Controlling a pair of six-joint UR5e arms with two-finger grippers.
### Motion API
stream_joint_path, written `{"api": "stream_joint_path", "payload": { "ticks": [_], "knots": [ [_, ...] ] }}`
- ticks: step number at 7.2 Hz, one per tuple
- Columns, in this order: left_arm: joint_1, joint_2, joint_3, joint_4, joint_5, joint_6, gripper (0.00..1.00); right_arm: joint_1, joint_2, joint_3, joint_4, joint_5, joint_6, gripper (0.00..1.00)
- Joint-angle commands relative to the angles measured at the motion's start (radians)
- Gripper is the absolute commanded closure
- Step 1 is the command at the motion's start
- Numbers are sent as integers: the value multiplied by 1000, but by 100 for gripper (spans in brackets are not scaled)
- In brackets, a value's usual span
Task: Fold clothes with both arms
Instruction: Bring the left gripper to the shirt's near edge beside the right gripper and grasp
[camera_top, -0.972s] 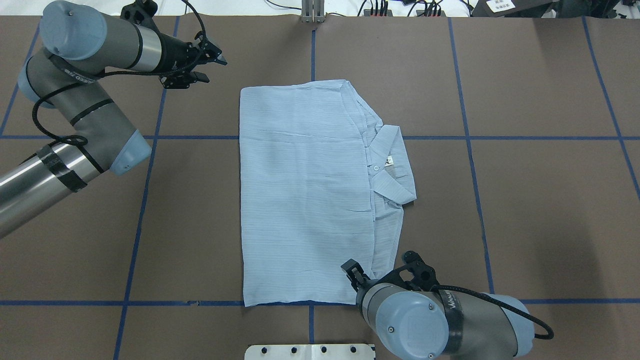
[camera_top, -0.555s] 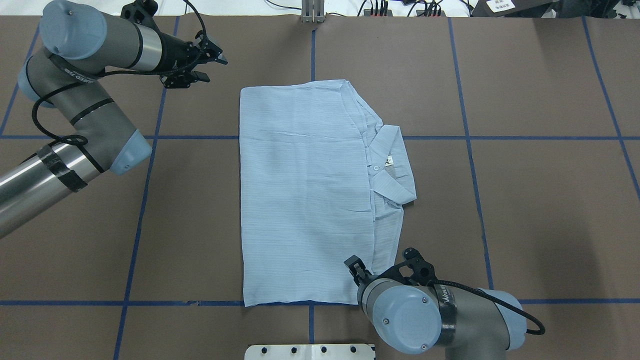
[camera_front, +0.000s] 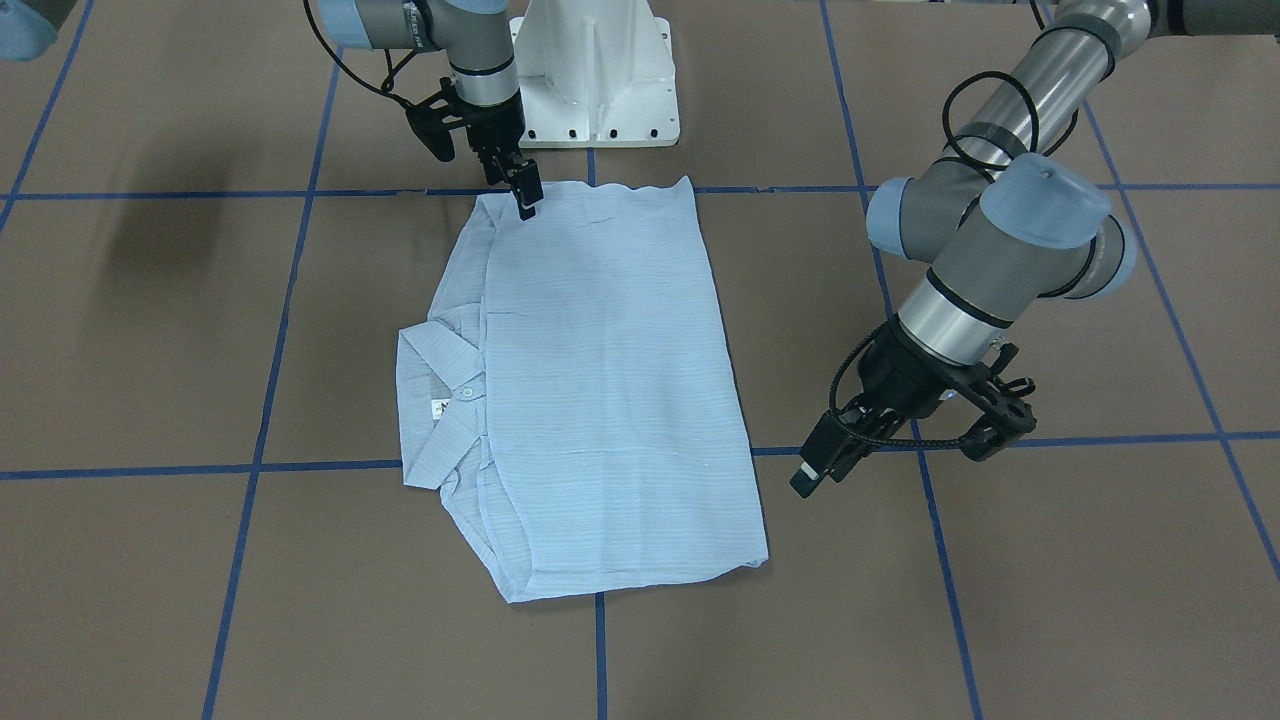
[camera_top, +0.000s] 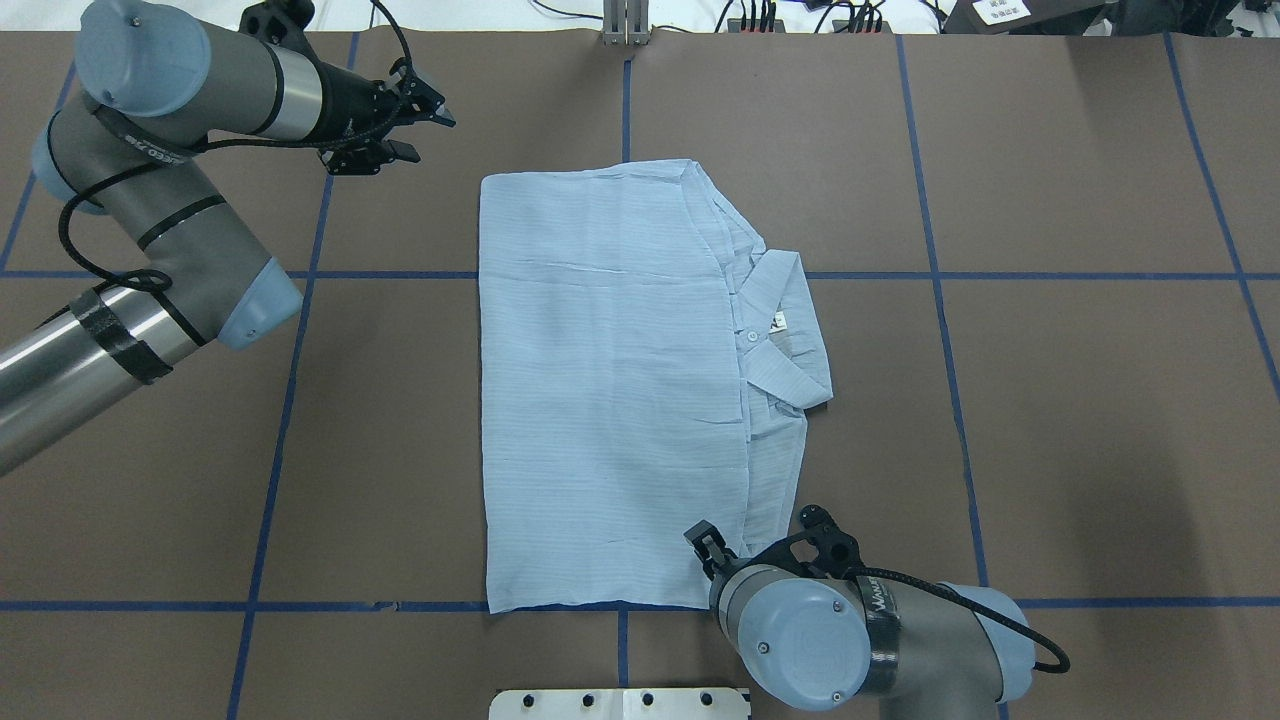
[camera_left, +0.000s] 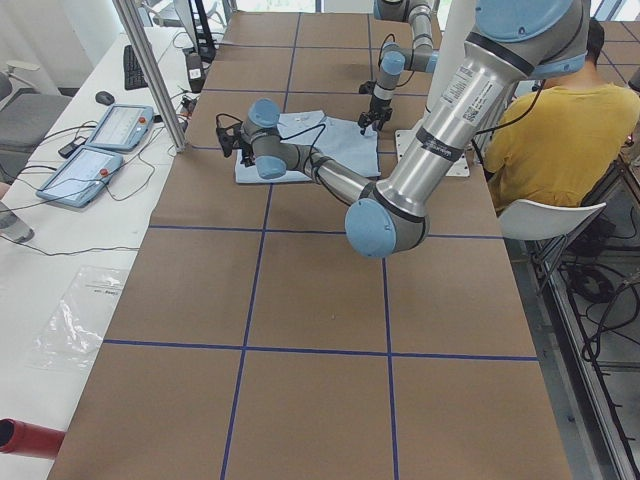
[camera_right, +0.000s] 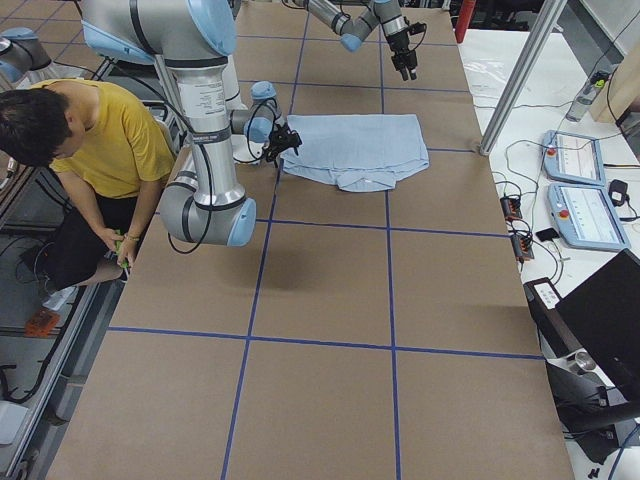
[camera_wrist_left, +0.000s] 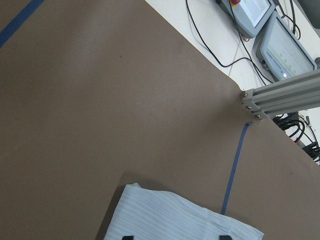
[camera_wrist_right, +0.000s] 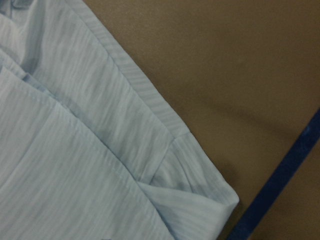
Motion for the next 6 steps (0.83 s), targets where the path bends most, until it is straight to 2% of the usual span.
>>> {"api": "stream_joint_path", "payload": {
  "ticks": [1,2,6],
  "knots": [
    [0,1,-4,1,0,0,35,-1,5,0,1,-6,17,78],
    [0,1,-13,10,0,0,35,7,6,11,3,1,29,100],
    [0,1,-28,30,0,0,35,4,8,26,3,2,23,100]
  ]
}}
